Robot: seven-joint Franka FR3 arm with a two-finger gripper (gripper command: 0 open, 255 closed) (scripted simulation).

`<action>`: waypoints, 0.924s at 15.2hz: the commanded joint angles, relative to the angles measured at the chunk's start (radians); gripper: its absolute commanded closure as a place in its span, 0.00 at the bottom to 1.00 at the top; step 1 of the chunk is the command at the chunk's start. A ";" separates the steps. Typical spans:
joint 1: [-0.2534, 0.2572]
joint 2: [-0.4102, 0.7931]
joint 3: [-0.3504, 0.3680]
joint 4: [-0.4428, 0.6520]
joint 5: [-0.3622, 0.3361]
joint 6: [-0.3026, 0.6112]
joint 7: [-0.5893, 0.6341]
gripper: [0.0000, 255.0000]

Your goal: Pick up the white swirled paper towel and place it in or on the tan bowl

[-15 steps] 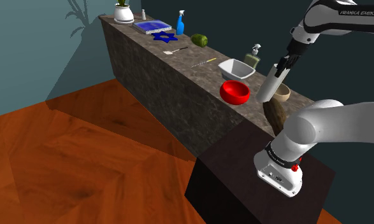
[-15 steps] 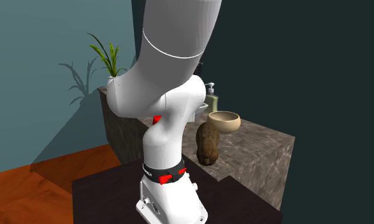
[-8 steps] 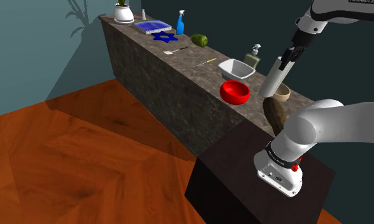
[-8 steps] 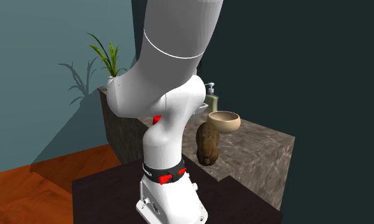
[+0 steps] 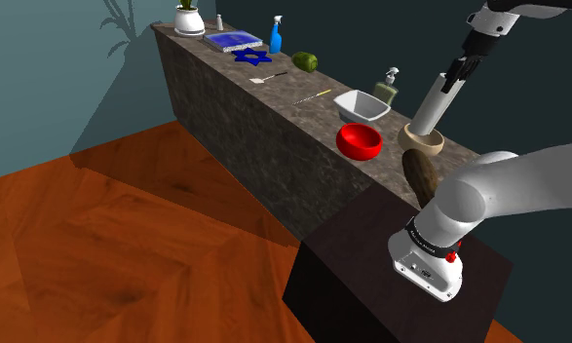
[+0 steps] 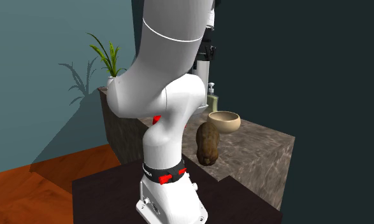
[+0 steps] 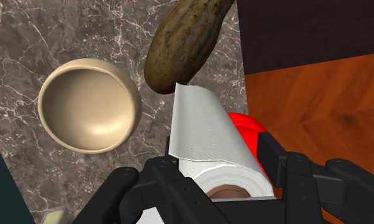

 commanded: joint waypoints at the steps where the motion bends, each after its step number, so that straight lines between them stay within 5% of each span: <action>1: 0.017 0.064 -0.056 0.078 0.002 -0.003 -0.056 1.00; 9: 0.117 0.357 -0.311 0.411 0.110 -0.034 -0.299 1.00; 12: 0.158 0.536 -0.461 0.560 0.237 -0.057 -0.441 1.00; 14: 0.139 0.712 -0.562 0.670 0.389 -0.089 -0.575 1.00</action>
